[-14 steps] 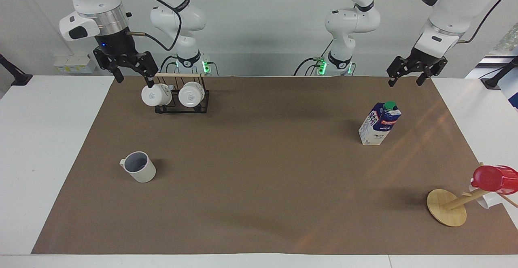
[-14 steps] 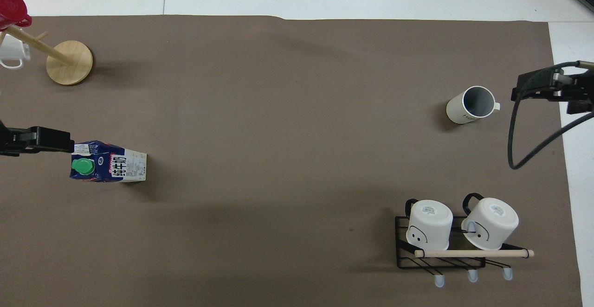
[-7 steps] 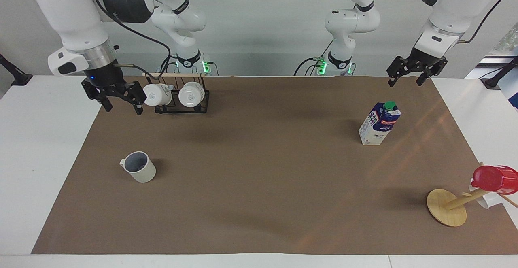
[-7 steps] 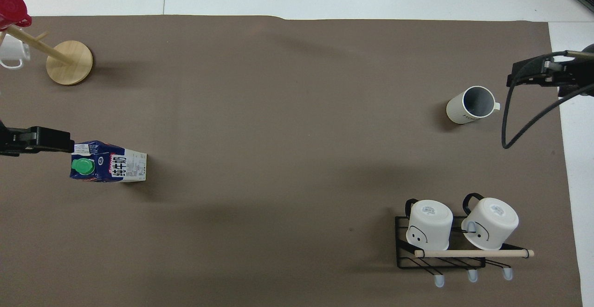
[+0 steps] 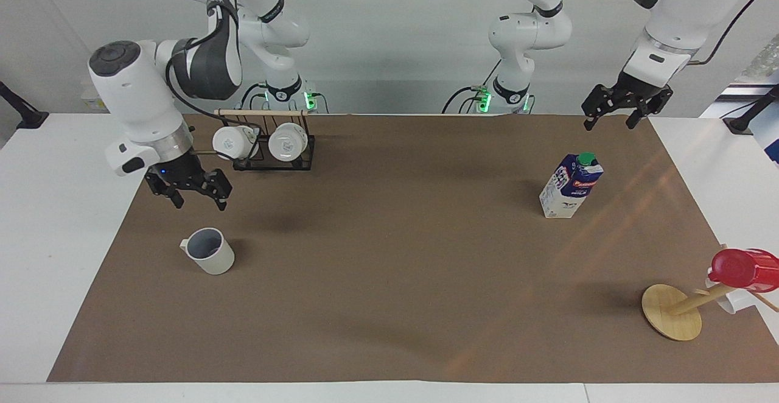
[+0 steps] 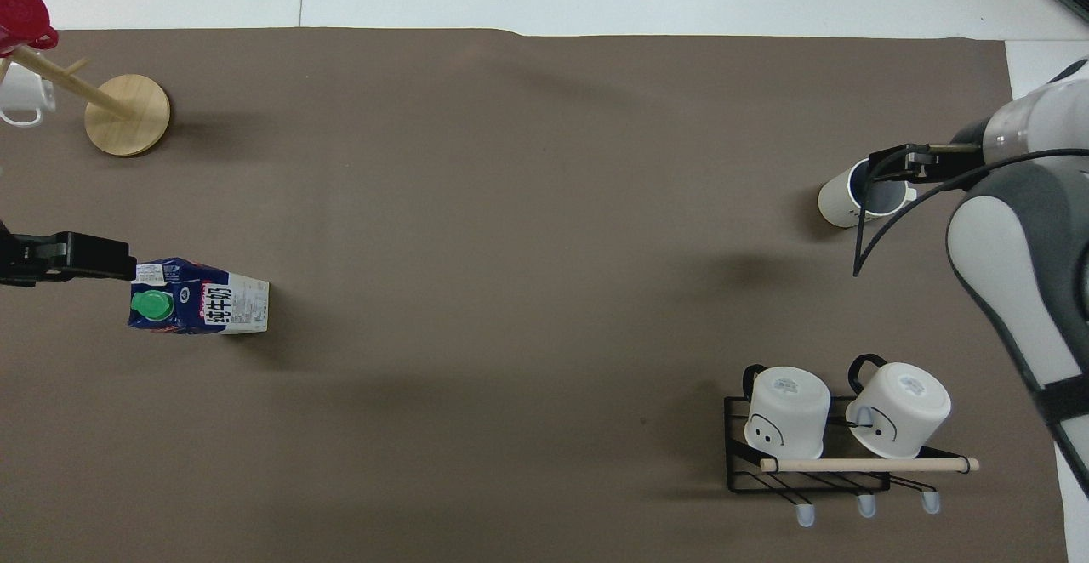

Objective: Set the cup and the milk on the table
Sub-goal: 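Grasp the white mug with the right gripper, then lift the white mug and carry it toward the table center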

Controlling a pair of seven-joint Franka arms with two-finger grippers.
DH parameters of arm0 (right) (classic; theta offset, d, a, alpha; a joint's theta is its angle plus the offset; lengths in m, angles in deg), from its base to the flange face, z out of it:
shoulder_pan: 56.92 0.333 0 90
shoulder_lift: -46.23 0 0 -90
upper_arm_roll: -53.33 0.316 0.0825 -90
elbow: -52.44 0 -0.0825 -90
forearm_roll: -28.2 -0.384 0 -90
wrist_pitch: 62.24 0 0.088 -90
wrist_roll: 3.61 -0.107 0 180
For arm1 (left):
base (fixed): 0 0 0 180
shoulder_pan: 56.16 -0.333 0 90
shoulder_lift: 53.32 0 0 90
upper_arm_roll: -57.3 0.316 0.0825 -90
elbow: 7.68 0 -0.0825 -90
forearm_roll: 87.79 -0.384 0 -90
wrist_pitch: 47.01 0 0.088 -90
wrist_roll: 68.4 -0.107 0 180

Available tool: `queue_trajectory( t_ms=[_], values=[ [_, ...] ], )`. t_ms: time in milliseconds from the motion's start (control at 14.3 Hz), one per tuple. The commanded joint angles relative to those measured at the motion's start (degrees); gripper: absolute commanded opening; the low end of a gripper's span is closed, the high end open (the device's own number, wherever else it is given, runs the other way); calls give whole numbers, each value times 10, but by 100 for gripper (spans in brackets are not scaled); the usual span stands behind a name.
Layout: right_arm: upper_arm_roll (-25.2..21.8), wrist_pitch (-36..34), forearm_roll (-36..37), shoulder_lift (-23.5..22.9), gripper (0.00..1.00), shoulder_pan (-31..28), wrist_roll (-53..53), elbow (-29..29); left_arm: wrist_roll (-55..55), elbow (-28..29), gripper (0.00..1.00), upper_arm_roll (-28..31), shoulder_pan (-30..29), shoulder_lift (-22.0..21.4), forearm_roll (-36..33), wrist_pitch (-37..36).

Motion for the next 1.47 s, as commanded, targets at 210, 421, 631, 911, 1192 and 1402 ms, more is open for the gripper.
queue_trajectory(
  t_ms=[210,421,631,911,1192,1402],
  values=[
    [2,75,13,-46,96,-7,20,28,0,-11,100,-6,-11,4,2,-11],
    [2,109,15,-66,88,-7,20,30,0,-11,100,-6,-11,4,2,-12],
    [3,137,23,-84,78,-8,20,30,0,-11,100,-6,-11,4,2,-12],
    [3,137,23,-84,38,-7,20,30,0,-10,100,-6,-11,4,2,-12],
    [3,133,23,-84,0,-7,17,29,0,-11,100,-6,-11,3,2,-11],
    [3,127,23,-80,0,-7,14,24,0,-11,100,-6,-11,4,2,-12]
  ],
)
